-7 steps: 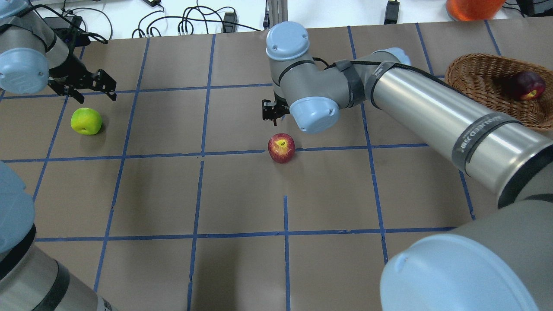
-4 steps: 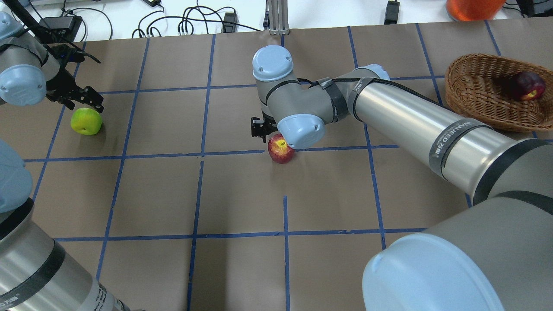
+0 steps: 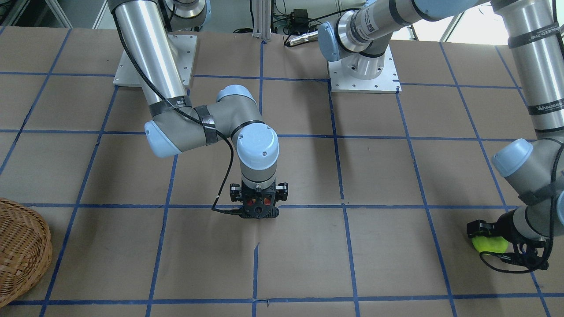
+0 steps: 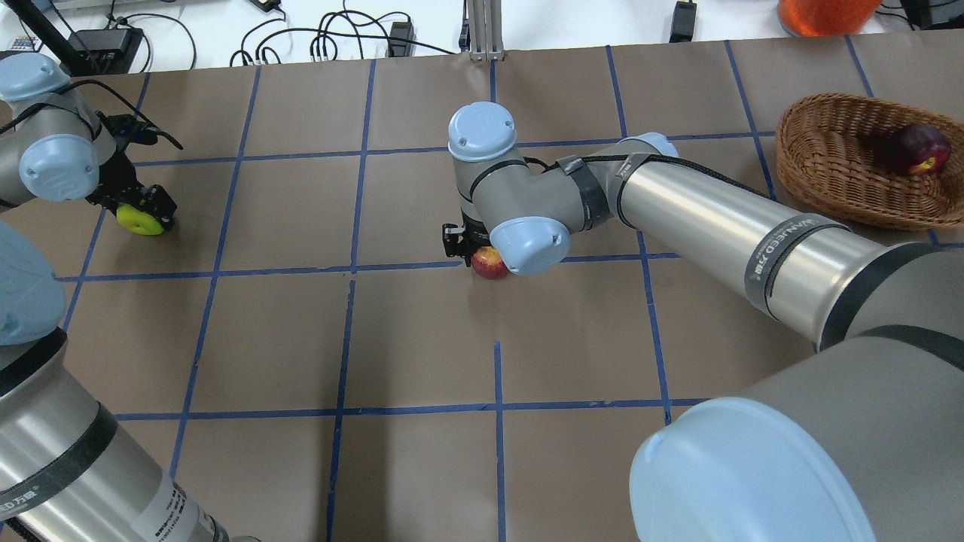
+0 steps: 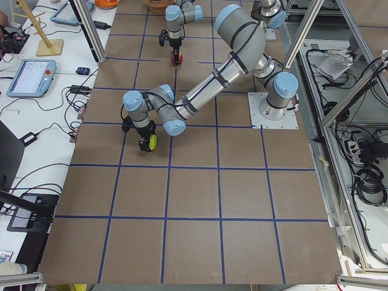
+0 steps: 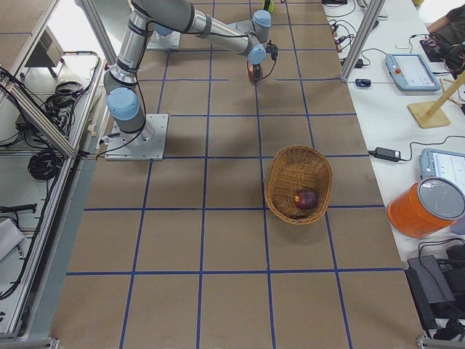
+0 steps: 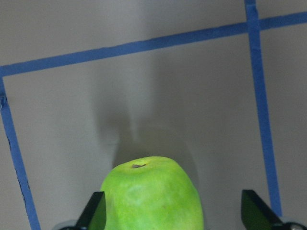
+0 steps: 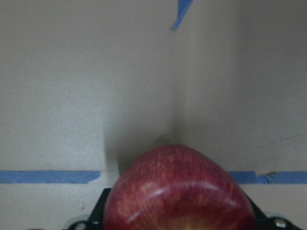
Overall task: Put all apples into basket
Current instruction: 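Carry red apple toward basket with right gripper while left grasps green apple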
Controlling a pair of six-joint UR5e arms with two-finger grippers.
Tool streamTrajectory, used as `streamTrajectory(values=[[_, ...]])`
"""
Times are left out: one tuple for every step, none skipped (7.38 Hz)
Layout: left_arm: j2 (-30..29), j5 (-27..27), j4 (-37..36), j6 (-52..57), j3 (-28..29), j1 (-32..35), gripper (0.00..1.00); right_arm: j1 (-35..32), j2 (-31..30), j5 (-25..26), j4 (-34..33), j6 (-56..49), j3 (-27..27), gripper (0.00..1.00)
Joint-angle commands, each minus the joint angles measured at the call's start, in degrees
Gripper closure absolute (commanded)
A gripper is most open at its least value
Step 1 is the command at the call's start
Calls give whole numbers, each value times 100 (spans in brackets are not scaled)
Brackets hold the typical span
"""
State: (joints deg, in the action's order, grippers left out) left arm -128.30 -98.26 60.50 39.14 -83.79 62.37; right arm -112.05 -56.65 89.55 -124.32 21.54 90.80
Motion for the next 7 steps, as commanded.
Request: streamTrajectory(values=[[234,278,659,-265,116,117,80,549,-476,80,728,-567,-543,100],[514,463,1039,-580,30,266,80,1275,-678,71,1300,-1477,-755,100],[856,805,1391,-1210,-154,624,80,2248,-776,89,1418,-2591,-801,100],[1164,1095,1499,-2234,-425,1097,80,3224,-768,115,1385,-3699,-862,100],[1393,1324,1405,-3219,-715,1659,80,4051,-681,98,1054,-4910,-863,100],[1552,1318,1360,-4116,-909,2274,80,4660,-472,124,607,-5793,-863,100],[1597,1318,994,-4691,-1050,2967,80,5075,-208,115,506,-6245,-863,100]])
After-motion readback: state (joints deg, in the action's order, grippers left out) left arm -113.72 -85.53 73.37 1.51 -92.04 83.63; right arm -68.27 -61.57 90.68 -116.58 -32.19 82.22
